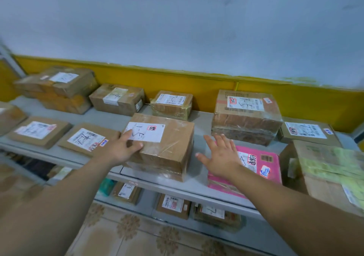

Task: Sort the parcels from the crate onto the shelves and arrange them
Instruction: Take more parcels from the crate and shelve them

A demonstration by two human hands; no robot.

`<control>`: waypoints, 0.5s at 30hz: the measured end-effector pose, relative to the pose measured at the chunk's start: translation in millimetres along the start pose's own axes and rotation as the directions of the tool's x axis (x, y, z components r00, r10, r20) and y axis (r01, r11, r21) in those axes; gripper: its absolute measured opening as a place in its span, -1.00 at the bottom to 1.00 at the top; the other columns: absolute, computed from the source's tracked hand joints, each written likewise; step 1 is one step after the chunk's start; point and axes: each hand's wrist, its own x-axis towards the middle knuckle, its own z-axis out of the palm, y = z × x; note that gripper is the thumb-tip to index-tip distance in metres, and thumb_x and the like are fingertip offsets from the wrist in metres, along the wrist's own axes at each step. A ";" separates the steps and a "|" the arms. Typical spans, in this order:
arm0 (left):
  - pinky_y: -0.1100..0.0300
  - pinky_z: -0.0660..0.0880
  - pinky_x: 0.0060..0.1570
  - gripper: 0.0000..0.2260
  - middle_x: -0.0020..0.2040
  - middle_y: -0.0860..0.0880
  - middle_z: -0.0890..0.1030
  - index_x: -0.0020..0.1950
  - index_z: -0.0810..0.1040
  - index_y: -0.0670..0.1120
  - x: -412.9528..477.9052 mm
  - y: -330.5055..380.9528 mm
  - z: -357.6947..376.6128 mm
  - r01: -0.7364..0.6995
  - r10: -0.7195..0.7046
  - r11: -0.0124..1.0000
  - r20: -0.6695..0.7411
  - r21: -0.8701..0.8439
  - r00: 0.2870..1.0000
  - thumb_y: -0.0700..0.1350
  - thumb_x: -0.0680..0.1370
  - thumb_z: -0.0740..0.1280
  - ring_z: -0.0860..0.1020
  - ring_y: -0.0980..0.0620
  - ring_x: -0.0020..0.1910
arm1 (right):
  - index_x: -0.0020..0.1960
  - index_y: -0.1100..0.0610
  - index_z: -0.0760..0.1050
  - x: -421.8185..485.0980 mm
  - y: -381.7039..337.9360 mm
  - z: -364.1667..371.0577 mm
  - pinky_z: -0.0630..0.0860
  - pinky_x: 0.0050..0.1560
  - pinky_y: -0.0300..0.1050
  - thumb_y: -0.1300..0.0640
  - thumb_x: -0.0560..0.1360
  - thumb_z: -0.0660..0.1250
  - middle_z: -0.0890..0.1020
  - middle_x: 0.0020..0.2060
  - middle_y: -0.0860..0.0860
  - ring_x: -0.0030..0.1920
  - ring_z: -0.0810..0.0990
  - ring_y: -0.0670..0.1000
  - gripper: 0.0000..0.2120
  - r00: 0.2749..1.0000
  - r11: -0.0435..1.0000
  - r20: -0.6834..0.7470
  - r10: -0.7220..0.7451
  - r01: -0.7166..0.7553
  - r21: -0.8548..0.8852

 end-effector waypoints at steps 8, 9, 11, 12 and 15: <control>-0.14 0.18 0.43 -0.40 0.59 -0.04 -0.11 0.56 0.05 0.24 -3.3 -6.7 6.2 -0.112 0.112 0.993 0.012 0.029 0.994 0.35 0.55 0.08 0.13 -0.22 0.51 | 0.62 -0.07 -0.08 8.5 -70.4 -7.6 0.00 0.54 0.11 -0.27 0.63 0.06 -0.14 0.61 0.10 0.59 -0.06 0.19 -0.34 0.999 0.977 0.042 0.014 -0.022 0.210; -0.12 0.20 0.42 -0.39 0.59 -0.04 -0.11 0.55 0.06 0.25 -3.7 -10.1 6.3 -0.135 0.134 0.990 0.013 0.030 0.991 0.37 0.54 0.08 0.14 -0.22 0.50 | 0.62 -0.08 -0.08 9.7 -78.5 -6.1 0.04 0.53 0.12 -0.26 0.63 0.05 -0.16 0.61 0.09 0.59 -0.03 0.20 -0.35 0.997 0.965 0.056 0.051 -0.063 0.255; -0.10 0.20 0.41 -0.40 0.59 -0.04 -0.09 0.55 0.06 0.25 -5.2 -16.9 5.8 -0.179 0.178 0.983 0.013 0.050 0.984 0.37 0.54 0.08 0.14 -0.21 0.49 | 0.62 -0.07 -0.11 7.8 -93.9 -0.8 0.13 0.50 0.11 -0.24 0.65 0.01 -0.16 0.61 0.09 0.57 0.05 0.23 -0.36 0.990 0.938 0.090 0.108 -0.132 0.319; -0.08 0.18 0.41 -0.40 0.59 -0.05 -0.07 0.56 0.07 0.24 -7.3 -20.1 4.8 -0.202 0.202 0.978 0.013 0.051 0.979 0.36 0.55 0.09 0.14 -0.21 0.49 | 0.62 -0.05 -0.13 5.6 -100.8 3.0 0.18 0.48 0.09 -0.23 0.65 0.00 -0.14 0.61 0.11 0.56 0.11 0.24 -0.36 0.987 0.927 0.095 0.132 -0.157 0.340; -0.04 0.15 0.44 -0.40 0.59 -0.07 -0.08 0.57 0.07 0.20 -15.4 -30.3 1.2 -0.286 0.285 0.958 0.021 0.028 0.958 0.31 0.57 0.12 0.10 -0.19 0.51 | 0.63 -0.02 -0.14 -2.4 -116.4 13.7 0.31 0.39 0.08 -0.18 0.66 0.00 0.03 0.57 0.15 0.45 0.30 0.27 -0.37 0.977 0.910 0.038 0.208 -0.208 0.359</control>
